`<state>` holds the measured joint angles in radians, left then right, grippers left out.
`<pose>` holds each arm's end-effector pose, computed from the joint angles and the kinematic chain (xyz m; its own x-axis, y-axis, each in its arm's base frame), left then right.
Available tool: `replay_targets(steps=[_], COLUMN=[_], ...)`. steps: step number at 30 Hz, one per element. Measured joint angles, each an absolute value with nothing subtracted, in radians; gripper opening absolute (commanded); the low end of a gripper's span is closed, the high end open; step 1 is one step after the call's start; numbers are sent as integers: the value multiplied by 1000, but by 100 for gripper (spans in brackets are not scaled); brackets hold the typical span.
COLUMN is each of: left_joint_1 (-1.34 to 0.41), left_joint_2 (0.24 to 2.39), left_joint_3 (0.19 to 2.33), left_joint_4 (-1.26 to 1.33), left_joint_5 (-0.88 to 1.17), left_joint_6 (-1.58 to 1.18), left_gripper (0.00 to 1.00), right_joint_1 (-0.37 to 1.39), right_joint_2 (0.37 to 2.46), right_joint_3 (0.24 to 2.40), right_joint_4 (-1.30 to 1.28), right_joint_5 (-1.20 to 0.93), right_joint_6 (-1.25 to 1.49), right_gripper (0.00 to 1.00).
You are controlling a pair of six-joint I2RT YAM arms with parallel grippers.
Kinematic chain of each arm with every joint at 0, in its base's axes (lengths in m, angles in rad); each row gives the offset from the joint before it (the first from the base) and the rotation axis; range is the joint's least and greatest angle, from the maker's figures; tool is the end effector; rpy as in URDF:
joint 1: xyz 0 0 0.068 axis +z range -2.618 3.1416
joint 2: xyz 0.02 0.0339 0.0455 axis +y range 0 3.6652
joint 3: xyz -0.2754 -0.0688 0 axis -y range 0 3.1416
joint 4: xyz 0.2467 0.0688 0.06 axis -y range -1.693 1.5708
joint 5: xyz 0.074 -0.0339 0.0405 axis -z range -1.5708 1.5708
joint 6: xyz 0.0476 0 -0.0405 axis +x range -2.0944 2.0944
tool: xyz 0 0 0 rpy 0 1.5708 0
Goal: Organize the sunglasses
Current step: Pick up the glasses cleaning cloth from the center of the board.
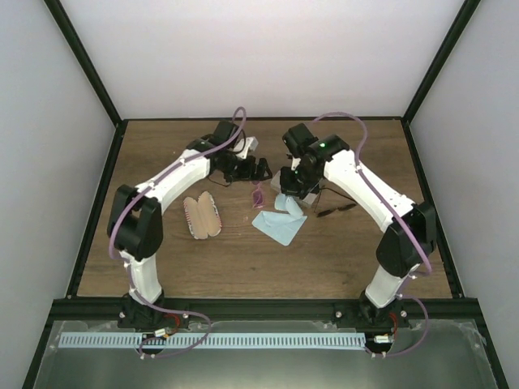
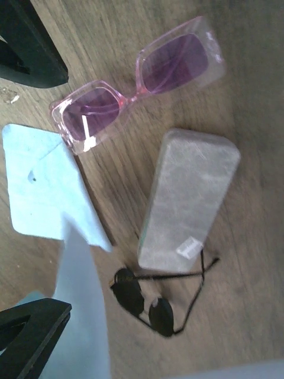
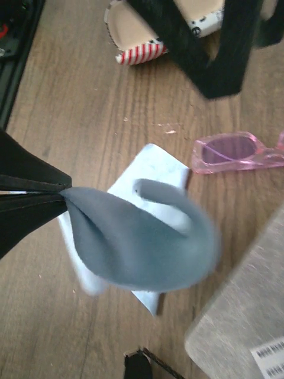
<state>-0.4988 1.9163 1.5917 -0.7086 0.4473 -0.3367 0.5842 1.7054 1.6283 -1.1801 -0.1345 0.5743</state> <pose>0.3643 -0.2219 0.2504 -0.9187 0.1613 -0.3606 0.3415 0.7830 -0.5198 0.2842 0.1956 0.3120 -0.9818 -0.0038 -0.1897 -0.0568 0.9599 0.2747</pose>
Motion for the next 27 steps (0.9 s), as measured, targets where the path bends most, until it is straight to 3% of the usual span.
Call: replay_targets(steps=[8,15,27], left_joint_1=[-496,-496,-472], left_joint_2=[1766,1775,1832], left_joint_3=[1509,1475,1500], left_joint_4=[-551,-508,-571], left_joint_5=[558,624,578], left_joint_6=[-325,-337,-309], left_gripper=[100,95,100], right_joint_1=[584,584,585], right_joint_2=[1656,1641,1601], right_joint_3=[1531,1521,1299], right_joint_4=[-1178,-1185,-1093], right_joint_5=[-220,-237,-467], right_joint_6=[573,561,579], right_gripper=[1,1,1])
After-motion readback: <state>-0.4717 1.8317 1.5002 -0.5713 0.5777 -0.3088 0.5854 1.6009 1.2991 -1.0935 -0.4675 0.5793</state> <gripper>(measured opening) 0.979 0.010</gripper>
